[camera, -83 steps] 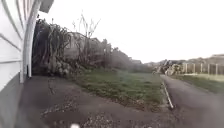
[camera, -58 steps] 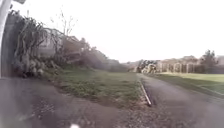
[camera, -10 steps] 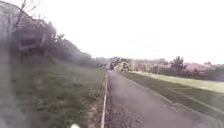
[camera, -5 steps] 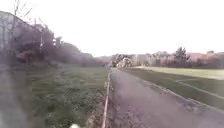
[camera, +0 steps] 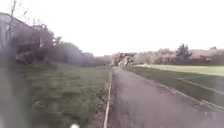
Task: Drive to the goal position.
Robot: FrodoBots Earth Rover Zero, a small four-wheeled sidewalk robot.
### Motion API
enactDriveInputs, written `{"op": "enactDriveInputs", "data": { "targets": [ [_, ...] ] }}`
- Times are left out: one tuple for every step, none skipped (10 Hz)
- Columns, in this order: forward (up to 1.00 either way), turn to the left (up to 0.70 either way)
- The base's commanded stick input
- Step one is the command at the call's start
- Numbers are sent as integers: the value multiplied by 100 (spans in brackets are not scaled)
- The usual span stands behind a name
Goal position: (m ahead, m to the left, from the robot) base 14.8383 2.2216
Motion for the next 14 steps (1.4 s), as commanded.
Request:
{"op": "enactDriveInputs", "data": {
  "targets": [
    [70,-35],
    [70,-35],
    [70,-35],
    [70,-30],
    [70,-10],
    [70,0],
    [70,0],
    [70,0],
    [70,0],
    [70,0],
    [70,0],
    [70,0],
    [70,0],
    [70,0]
  ]
}}
